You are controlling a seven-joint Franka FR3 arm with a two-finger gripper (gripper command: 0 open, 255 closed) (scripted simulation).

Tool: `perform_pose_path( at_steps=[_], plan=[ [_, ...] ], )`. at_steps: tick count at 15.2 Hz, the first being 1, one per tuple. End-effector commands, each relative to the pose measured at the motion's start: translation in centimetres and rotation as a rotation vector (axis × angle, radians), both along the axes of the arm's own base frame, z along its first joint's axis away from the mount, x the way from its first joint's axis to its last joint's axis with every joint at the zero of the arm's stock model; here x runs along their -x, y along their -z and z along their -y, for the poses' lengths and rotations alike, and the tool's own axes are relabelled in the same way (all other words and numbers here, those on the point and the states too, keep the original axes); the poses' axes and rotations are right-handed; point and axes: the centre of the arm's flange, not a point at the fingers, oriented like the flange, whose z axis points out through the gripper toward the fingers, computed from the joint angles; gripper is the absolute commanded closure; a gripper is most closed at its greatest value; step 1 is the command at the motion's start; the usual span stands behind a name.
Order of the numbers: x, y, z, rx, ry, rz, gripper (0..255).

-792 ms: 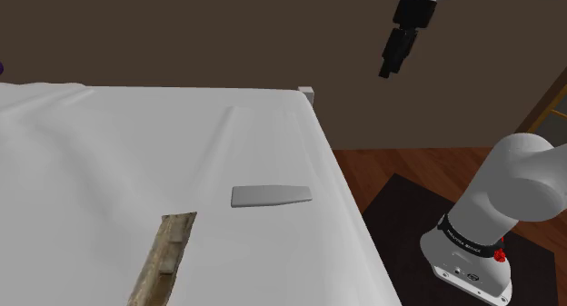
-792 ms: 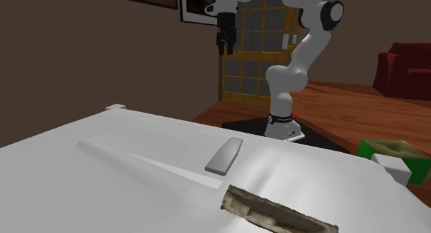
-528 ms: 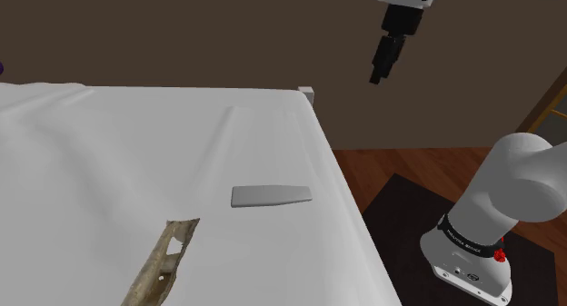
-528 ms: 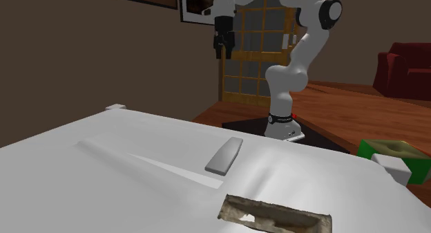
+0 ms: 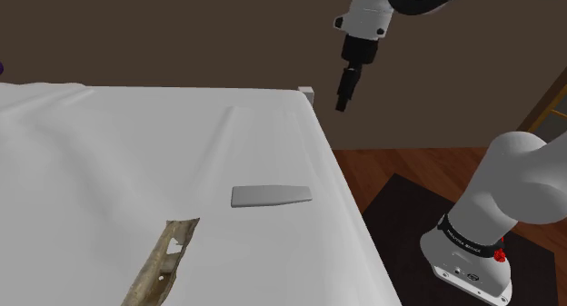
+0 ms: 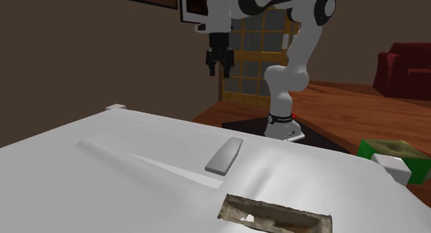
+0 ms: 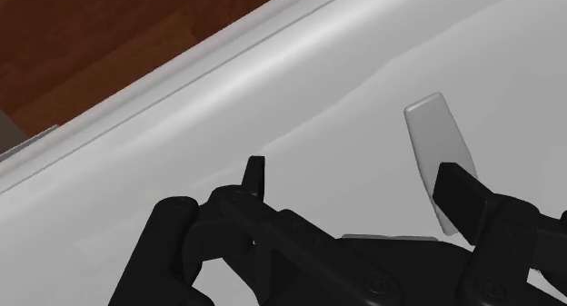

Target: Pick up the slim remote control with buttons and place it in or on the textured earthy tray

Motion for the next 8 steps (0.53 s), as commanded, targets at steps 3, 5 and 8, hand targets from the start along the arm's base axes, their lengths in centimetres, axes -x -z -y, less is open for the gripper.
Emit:
perform_pose_path(
  at_steps=[3, 5, 8],
  plan=[
    [-1.5, 3.1, -4.0, 0.012, -0.101, 0.002, 0],
    [-2.1, 4.7, -6.1, 0.019, -0.151, 0.002, 0],
    [-3.0, 7.1, -9.3, 0.028, -0.226, 0.003, 0]
  ],
)
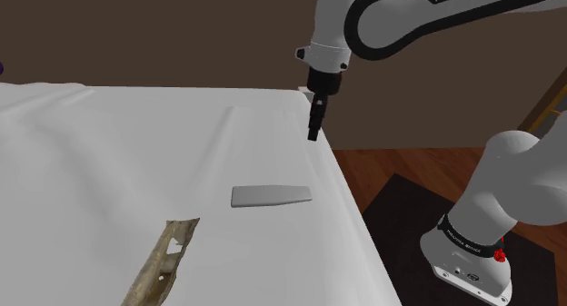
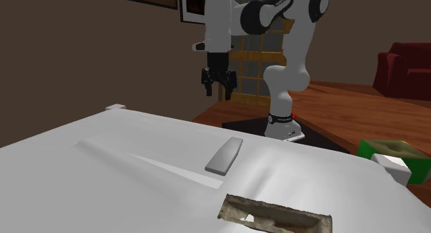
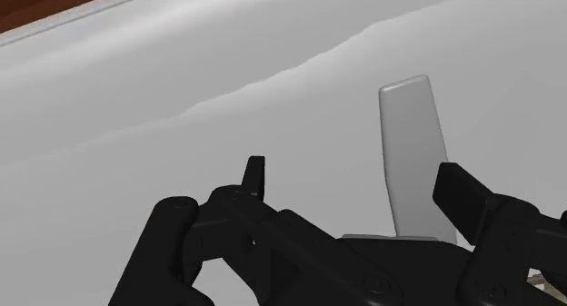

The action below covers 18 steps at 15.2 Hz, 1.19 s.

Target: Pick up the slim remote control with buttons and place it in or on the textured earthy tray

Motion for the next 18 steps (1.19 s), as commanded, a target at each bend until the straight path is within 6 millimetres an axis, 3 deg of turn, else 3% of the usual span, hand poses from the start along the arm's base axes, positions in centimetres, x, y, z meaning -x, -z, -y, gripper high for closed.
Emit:
perform_pose_path(
  at_steps=[1, 12, 18],
  plan=[
    [-0.2, 1.7, -2.2, 0.006, -0.051, 0.001, 0],
    [-0.9, 10.7, -14.1, 0.041, -0.325, 0.003, 0],
    [-0.9, 13.5, -14.3, 0.042, -0.33, 0.003, 0]
  ],
)
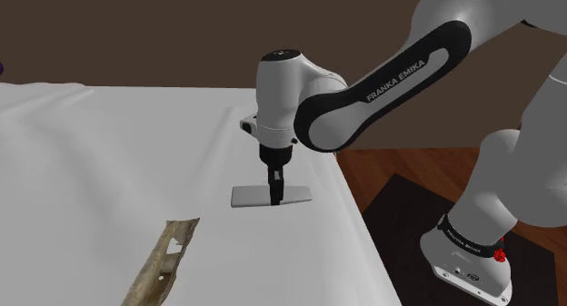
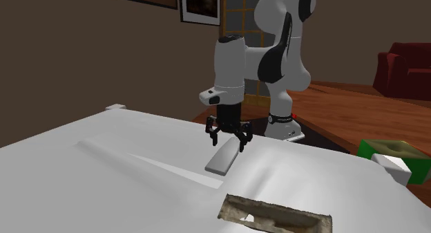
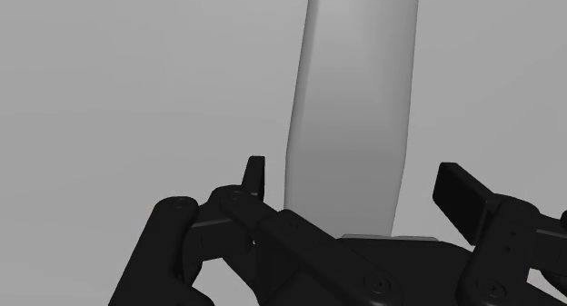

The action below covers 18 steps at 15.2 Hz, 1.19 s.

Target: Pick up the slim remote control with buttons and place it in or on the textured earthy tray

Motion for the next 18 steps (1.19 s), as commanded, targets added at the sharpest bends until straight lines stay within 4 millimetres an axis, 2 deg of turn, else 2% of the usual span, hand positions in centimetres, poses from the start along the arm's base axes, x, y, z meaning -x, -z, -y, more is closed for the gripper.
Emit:
perform_pose_path(
  at_steps=[1, 2, 10, 11, 18],
  plan=[
    [0.04, 1.01, 0.01, 0.0, 0.0, 0.0, 0],
    [0.04, 1.84, 0.0, 0.0, 0.0, 0.0, 0],
    [0.04, 1.84, 0.0, 0.0, 0.0, 0.0, 0],
    [0.04, 1.84, 0.0, 0.0, 0.0, 0.0, 255],
    [0.03, 1.84, -0.01, 0.0, 0.0, 0.0, 255]
  ],
)
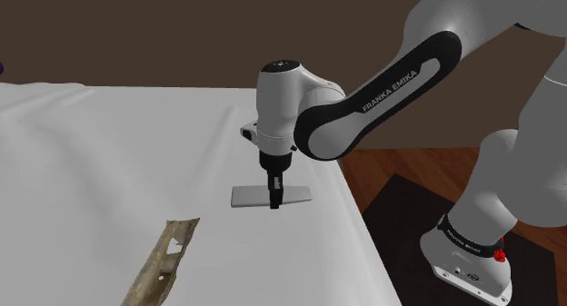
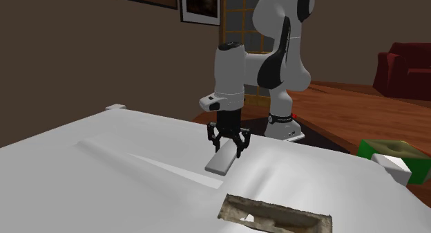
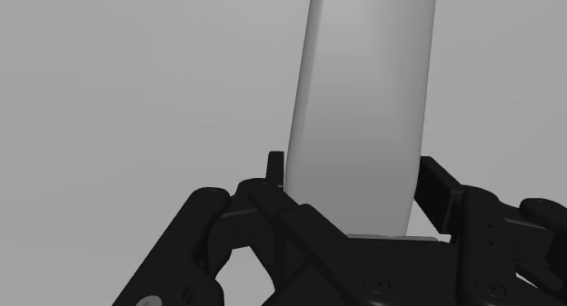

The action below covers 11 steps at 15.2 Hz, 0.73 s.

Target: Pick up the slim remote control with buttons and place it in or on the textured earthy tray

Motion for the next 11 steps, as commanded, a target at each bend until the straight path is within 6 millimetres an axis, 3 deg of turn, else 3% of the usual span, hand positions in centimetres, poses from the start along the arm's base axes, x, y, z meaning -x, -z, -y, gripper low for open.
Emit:
perform_pose_path(
  at_steps=[1, 11],
  plan=[
    [0.0, 0.0, 0.0, 0.0, 0.0, 0.0, 255],
    [0.0, -4.7, 0.0, 0.0, 0.0, 0.0, 255]
  ],
)
